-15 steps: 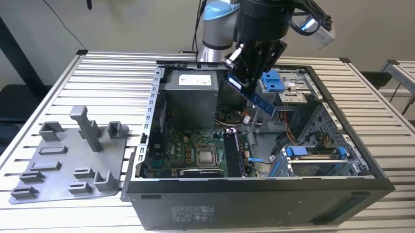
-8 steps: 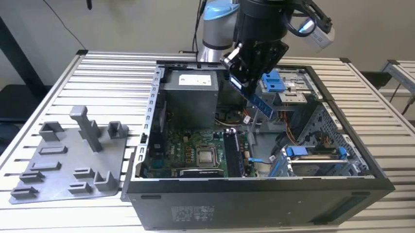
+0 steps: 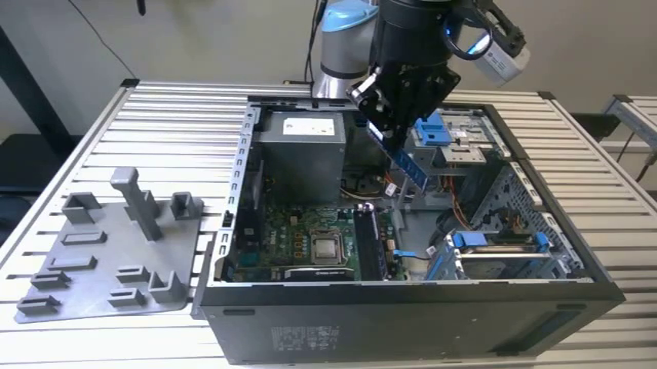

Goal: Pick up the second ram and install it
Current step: 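Insert the second ram into the second slot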

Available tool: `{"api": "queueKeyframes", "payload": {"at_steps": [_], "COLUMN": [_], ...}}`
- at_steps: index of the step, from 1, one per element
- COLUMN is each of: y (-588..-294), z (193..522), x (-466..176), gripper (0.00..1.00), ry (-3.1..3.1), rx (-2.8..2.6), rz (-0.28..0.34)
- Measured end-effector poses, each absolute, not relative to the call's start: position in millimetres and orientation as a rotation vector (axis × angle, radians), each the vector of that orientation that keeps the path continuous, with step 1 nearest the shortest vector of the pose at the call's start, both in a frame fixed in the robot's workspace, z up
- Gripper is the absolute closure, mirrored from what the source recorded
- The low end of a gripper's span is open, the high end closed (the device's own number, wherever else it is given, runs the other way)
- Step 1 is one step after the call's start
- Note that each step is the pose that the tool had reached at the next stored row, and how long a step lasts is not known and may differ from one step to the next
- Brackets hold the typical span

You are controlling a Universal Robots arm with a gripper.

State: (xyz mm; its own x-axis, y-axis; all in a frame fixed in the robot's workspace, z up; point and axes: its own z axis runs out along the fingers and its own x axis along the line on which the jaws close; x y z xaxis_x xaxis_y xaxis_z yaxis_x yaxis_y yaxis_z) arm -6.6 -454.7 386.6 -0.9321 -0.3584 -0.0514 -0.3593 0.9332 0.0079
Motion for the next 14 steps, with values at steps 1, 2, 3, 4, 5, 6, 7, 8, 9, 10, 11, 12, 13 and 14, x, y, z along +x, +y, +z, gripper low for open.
{"api": "queueKeyframes", "payload": {"at_steps": [1,2,3,4,5,6,7,8,9,10,11,12,13,14], "y": [-454.7,-454.7,-454.7,-454.7,-454.7,-454.7,-454.7,-454.7,-454.7,-454.7,-454.7,-454.7,-454.7,-454.7], "z": [386.5,386.5,386.4,386.4,386.3,386.3,386.2,386.2,386.1,386.1,386.0,386.0,385.9,385.9], "x": [-6.6,-6.6,-6.6,-6.6,-6.6,-6.6,-6.6,-6.6,-6.6,-6.6,-6.6,-6.6,-6.6,-6.6], "gripper": [0.86,0.86,0.86,0.86,0.86,0.86,0.86,0.86,0.86,0.86,0.86,0.86,0.86,0.86], "ry": [3.044,3.048,3.052,3.055,3.059,3.062,3.065,3.068,3.070,3.073,3.075,3.077,3.079,3.081], "rx": [-0.542,-0.520,-0.497,-0.474,-0.451,-0.428,-0.405,-0.384,-0.361,-0.339,-0.315,-0.293,-0.272,-0.250], "rz": [0.026,0.025,0.025,0.024,0.024,0.023,0.022,0.022,0.021,0.021,0.020,0.020,0.019,0.019]}}
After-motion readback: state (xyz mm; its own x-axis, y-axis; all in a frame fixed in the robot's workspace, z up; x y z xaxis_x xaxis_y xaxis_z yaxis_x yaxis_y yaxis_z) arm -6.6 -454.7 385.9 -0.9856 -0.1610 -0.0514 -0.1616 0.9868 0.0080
